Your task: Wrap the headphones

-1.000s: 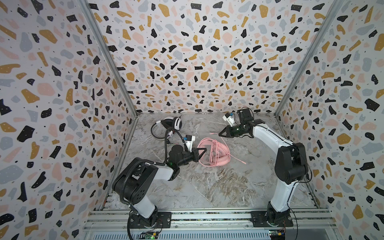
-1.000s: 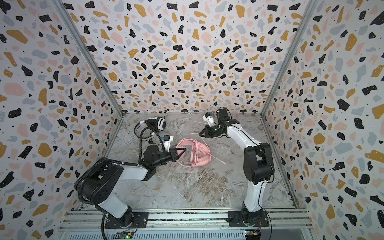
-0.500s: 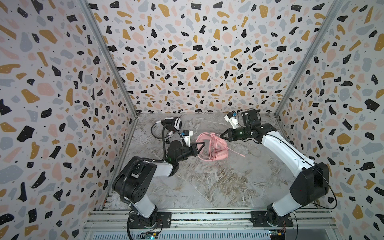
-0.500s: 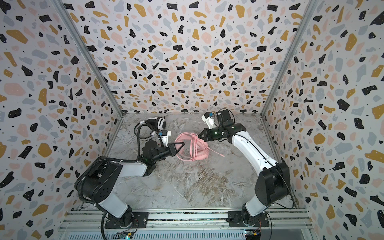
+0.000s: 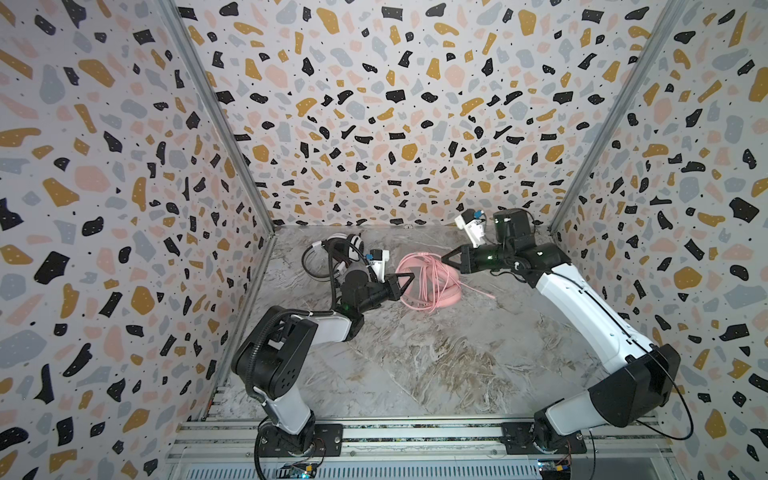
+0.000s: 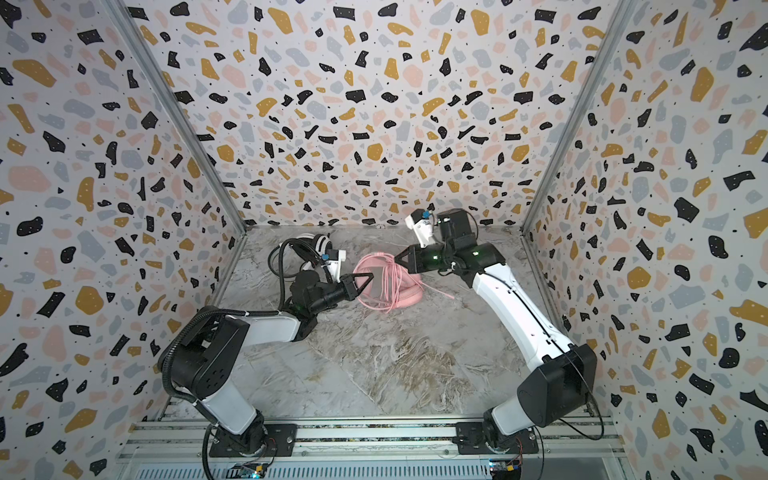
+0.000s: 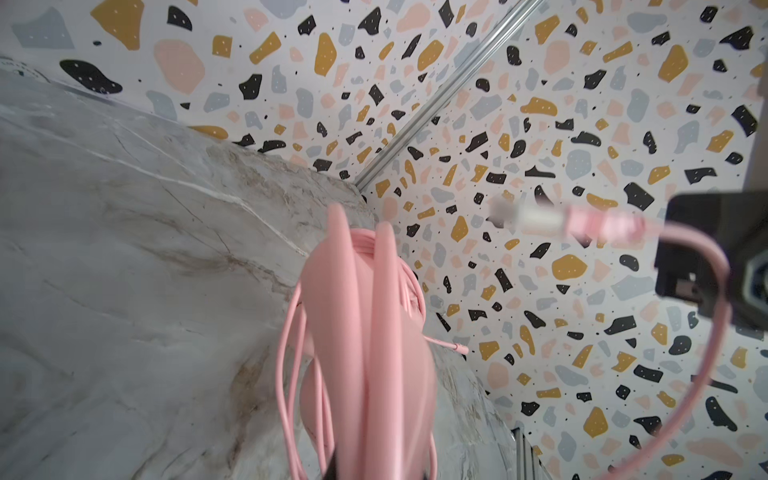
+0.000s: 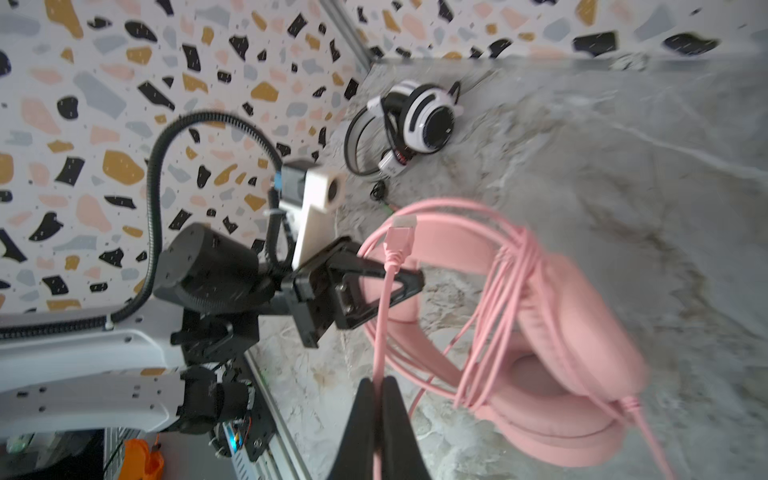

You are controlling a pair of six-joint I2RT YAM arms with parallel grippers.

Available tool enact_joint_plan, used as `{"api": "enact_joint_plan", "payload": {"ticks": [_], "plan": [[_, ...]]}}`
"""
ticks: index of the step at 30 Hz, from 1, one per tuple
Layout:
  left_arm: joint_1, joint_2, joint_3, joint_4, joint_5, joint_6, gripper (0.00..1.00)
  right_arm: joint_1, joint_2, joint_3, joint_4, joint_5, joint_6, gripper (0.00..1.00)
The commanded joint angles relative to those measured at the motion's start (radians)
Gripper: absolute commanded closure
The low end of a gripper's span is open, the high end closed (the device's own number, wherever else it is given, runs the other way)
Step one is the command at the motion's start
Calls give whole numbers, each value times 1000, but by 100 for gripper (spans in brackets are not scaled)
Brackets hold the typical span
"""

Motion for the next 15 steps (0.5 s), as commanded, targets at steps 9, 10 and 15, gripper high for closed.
{"api": "enact_joint_plan", "payload": {"ticks": [9, 10, 15], "plan": [[-54, -151, -43, -2, 55, 91, 100, -106, 222, 192, 48, -3, -24, 95], [-71, -156, -27, -59, 65, 121, 100, -108, 250, 214, 50, -10, -21, 95], [-134, -166, -3, -113, 158, 167, 100, -108, 398, 325, 29, -97, -35, 95]]}}
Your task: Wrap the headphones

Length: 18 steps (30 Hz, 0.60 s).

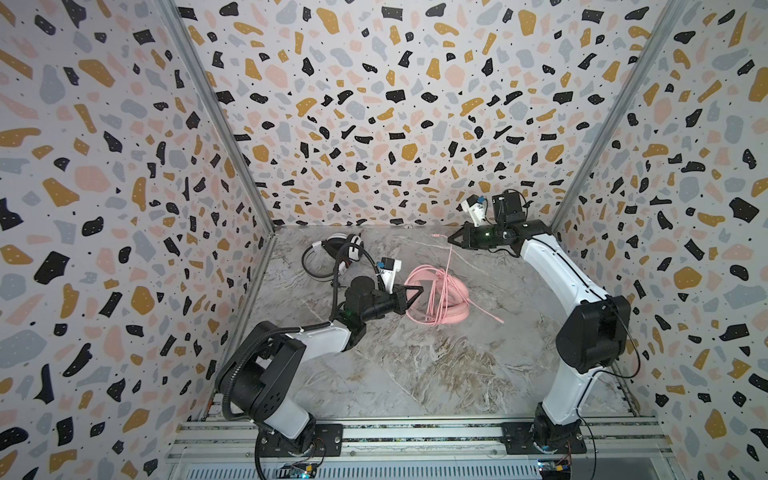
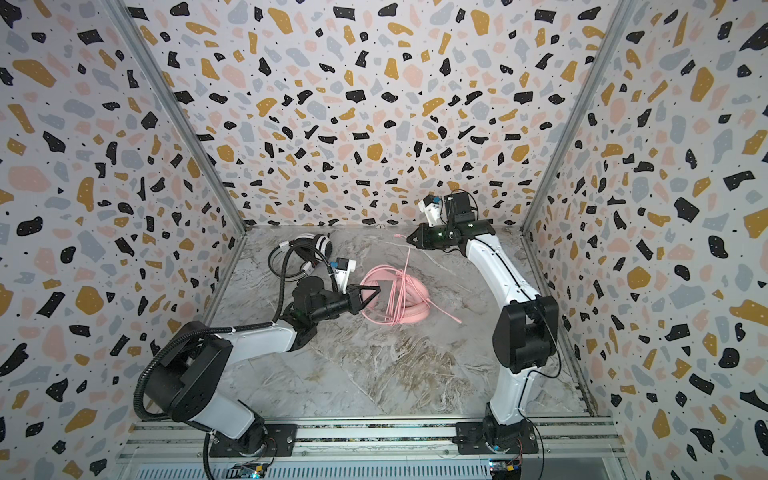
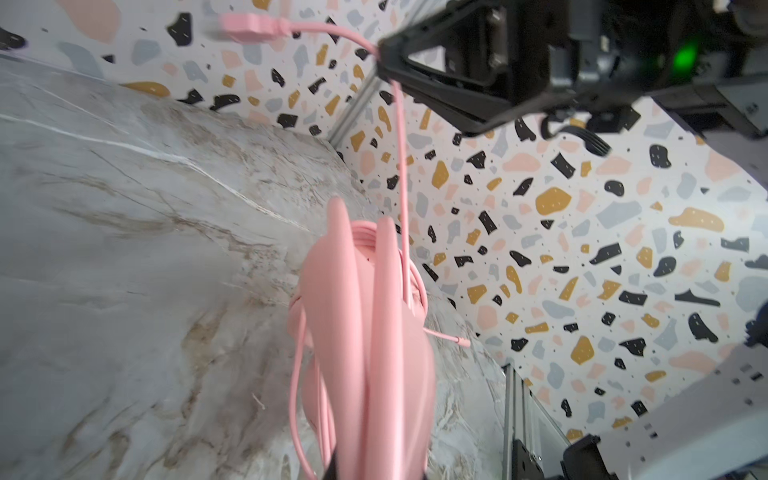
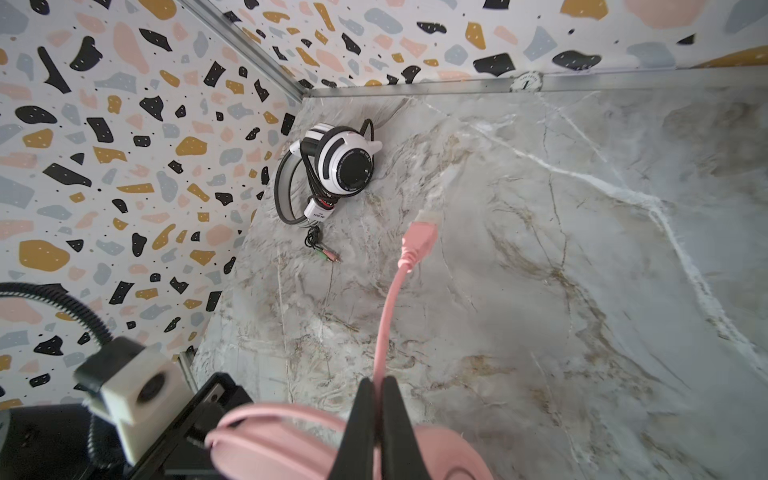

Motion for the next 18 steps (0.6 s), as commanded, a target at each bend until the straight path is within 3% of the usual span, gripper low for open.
{"api": "enact_joint_plan", "payload": {"ticks": [1, 3, 7, 12, 18], "plan": [[-29, -43, 4, 99, 140, 3, 100, -8, 52, 79, 33, -62, -31, 95], [-24, -67, -13, 173, 153, -51, 100, -8, 81, 43, 36, -86, -44, 95], [-22, -110, 30, 176, 190, -63, 100, 6, 112, -93, 26, -239, -111, 94], [-19, -98, 93, 54, 216, 28, 100, 7, 93, -233, -15, -243, -199, 94], [-11, 25, 19, 365, 242, -123, 100, 4, 136, -268, -99, -249, -285, 94]]}}
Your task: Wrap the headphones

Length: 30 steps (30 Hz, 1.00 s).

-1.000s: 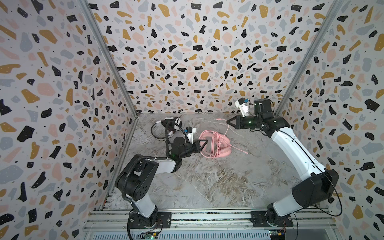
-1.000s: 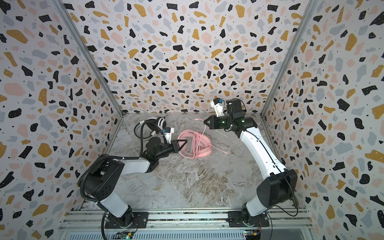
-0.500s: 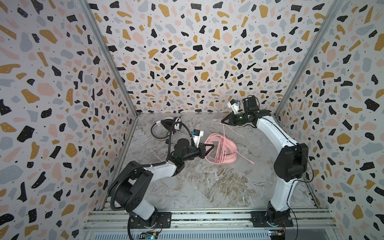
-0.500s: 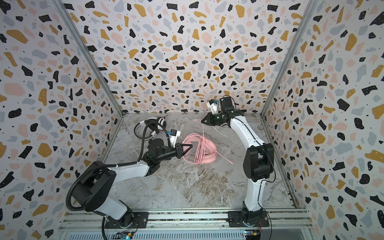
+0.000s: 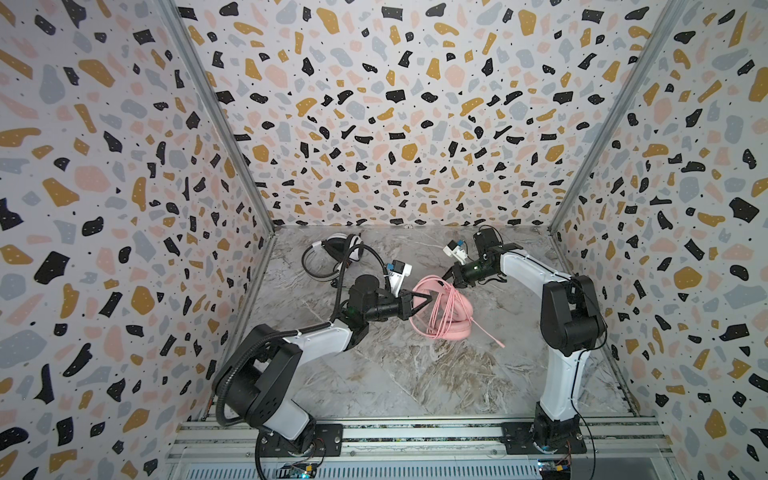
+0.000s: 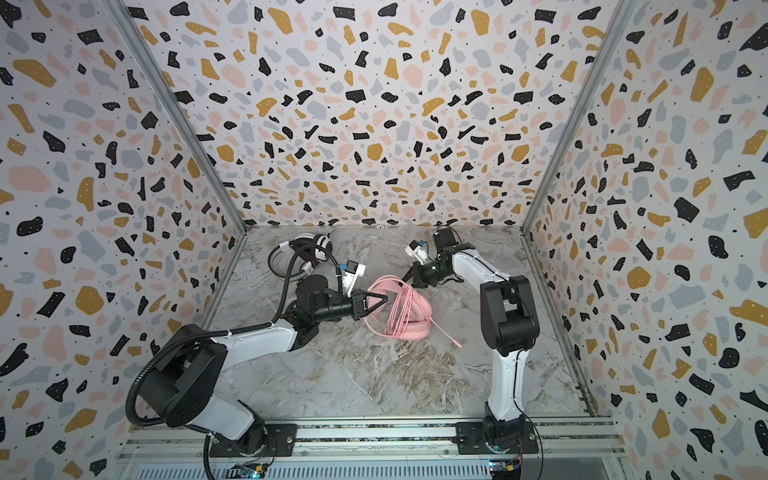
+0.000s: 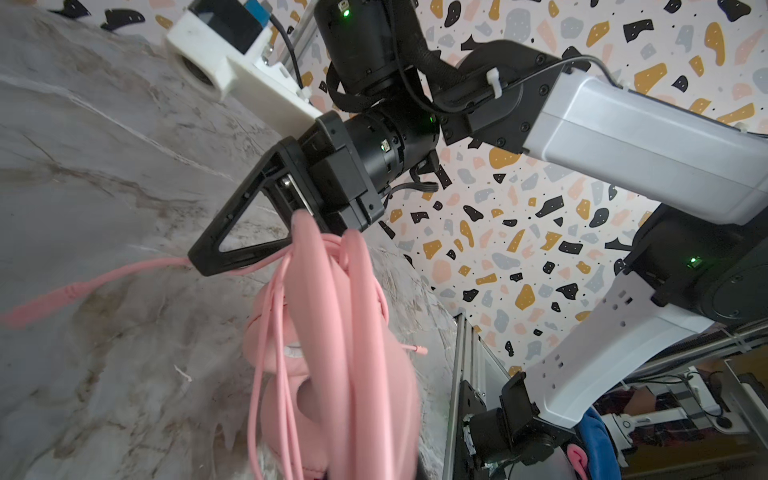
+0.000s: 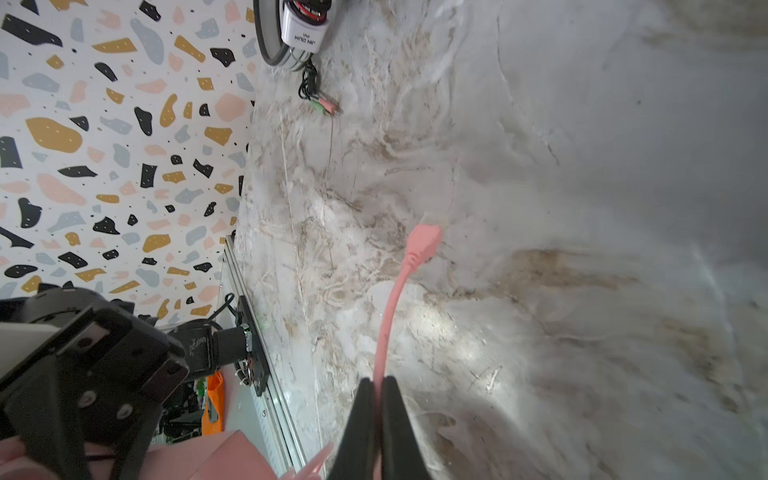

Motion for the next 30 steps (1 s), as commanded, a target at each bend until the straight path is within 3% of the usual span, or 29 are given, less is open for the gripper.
{"api": "enact_joint_plan", "payload": {"ticks": [1, 4, 8, 18, 26, 30], "plan": [[4, 45, -8, 447, 84, -98, 100, 0, 26, -4, -70, 2, -100, 94], [34, 134, -33, 598, 82, -169, 100, 14, 67, 16, -121, 27, -148, 94], [68, 212, -39, 631, 77, -207, 100, 33, 117, 51, -181, 119, -174, 94], [78, 245, 73, 105, -21, 135, 100, 57, 217, 109, -242, 177, -201, 94], [97, 362, 184, -82, -166, 217, 99, 81, 270, 145, -273, 263, -217, 93], [98, 397, 234, -135, -201, 225, 99, 79, 256, 153, -272, 285, -208, 88]]}}
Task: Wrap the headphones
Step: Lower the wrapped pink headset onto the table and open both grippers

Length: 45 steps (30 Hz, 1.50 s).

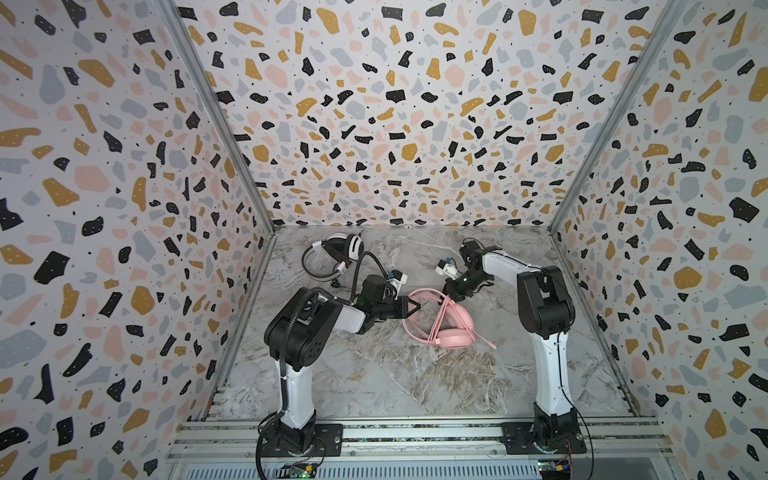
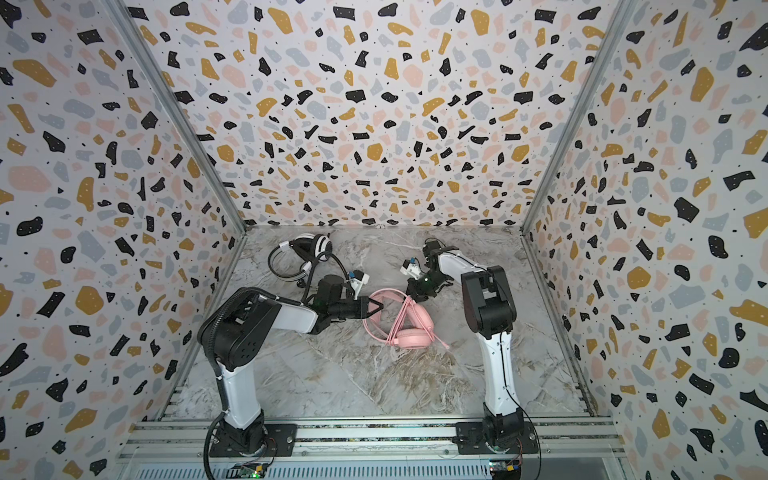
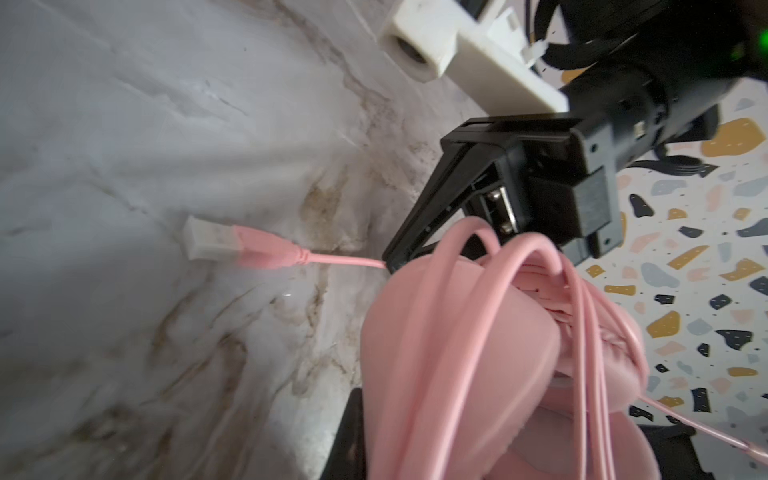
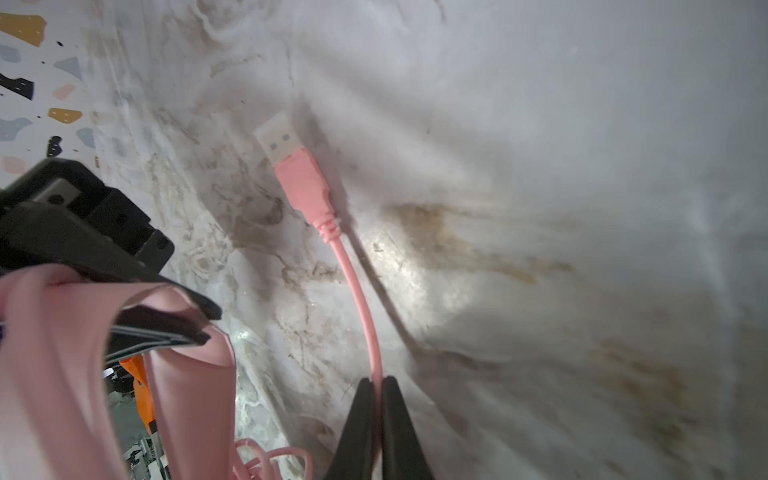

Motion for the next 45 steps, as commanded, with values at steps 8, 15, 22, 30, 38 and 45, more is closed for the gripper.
{"api": "enact_joint_plan", "payload": {"ticks": [8, 15, 22, 30, 38, 45], "plan": [[17, 41, 98, 18, -149, 72, 99, 19, -68, 0, -47, 109, 12, 62], [38, 30, 98, 9, -162, 24, 99, -12, -127, -13, -11, 136, 55, 46], [37, 35, 121, -19, -170, 13, 99, -78, -205, -26, 33, 143, 127, 43], [38, 1, 123, -28, -176, -6, 90, -177, -318, -53, 79, 331, 242, 42], [38, -62, 133, -55, -182, -10, 56, -194, -424, -137, 166, 376, 265, 42], [44, -176, 148, -175, -242, 66, 44, -187, -553, -274, 289, 410, 250, 43]]}}
